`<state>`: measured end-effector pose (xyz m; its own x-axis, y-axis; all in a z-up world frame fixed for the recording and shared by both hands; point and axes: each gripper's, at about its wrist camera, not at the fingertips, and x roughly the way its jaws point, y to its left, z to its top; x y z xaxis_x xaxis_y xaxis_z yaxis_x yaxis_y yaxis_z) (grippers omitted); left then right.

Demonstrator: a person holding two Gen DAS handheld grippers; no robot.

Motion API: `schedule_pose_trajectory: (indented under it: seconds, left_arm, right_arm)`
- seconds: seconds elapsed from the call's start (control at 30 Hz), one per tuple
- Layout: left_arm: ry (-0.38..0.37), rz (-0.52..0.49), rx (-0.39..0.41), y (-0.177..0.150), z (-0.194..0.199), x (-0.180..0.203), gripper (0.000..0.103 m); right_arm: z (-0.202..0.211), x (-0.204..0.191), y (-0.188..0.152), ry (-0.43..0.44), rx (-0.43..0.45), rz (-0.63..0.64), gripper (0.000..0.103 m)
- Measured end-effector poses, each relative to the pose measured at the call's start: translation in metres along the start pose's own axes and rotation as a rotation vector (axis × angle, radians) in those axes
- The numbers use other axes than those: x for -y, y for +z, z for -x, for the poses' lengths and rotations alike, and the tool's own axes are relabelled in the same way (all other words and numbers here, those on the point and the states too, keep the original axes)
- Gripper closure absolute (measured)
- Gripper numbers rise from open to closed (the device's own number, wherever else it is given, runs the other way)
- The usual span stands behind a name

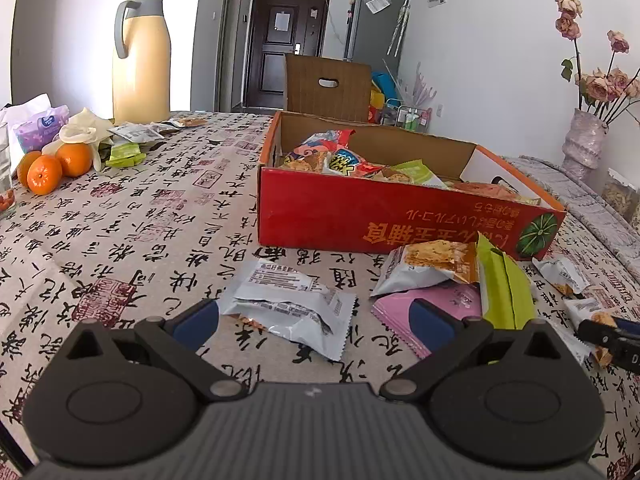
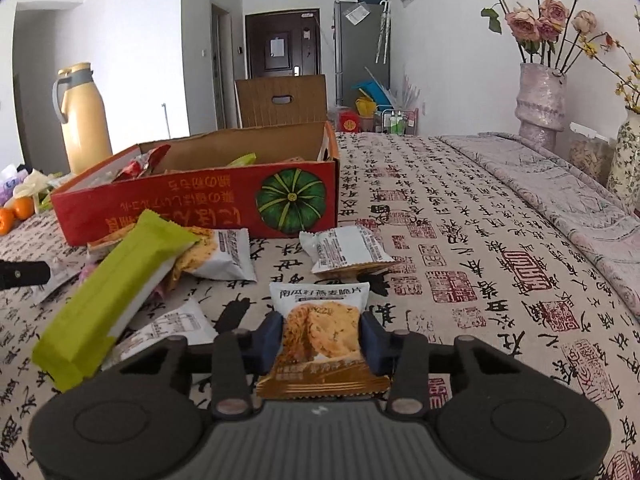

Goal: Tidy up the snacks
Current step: 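Grasp a biscuit packet with the right tool and lift it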

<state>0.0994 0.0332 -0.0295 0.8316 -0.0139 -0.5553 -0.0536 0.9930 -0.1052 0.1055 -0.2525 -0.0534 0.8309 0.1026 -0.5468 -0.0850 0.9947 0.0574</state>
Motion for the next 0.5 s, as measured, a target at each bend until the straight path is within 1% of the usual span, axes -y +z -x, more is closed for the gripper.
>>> schedule_pose_trajectory:
  seconds: [0.23,0.37,0.43,0.5]
  left_arm:
    - [0.013,0.002,-0.056,0.01,0.0,-0.004,0.0]
    - [0.055,-0.05,-0.065,0.022,-0.003,-0.003,0.0]
    - [0.063,-0.08,-0.095,0.027,-0.009,-0.002,0.0]
    - [0.066,-0.109,-0.142,0.03,-0.017,-0.001,0.0]
  right_arm:
    - [0.015,0.0,0.006,0.003,0.058,-0.009,0.062]
    - [0.018,0.001,0.008,0.014,0.069,-0.014,0.062]
    - [0.018,0.001,0.008,0.018,0.074,-0.017,0.062]
    - [0.018,0.001,0.008,0.019,0.075,-0.022,0.062]
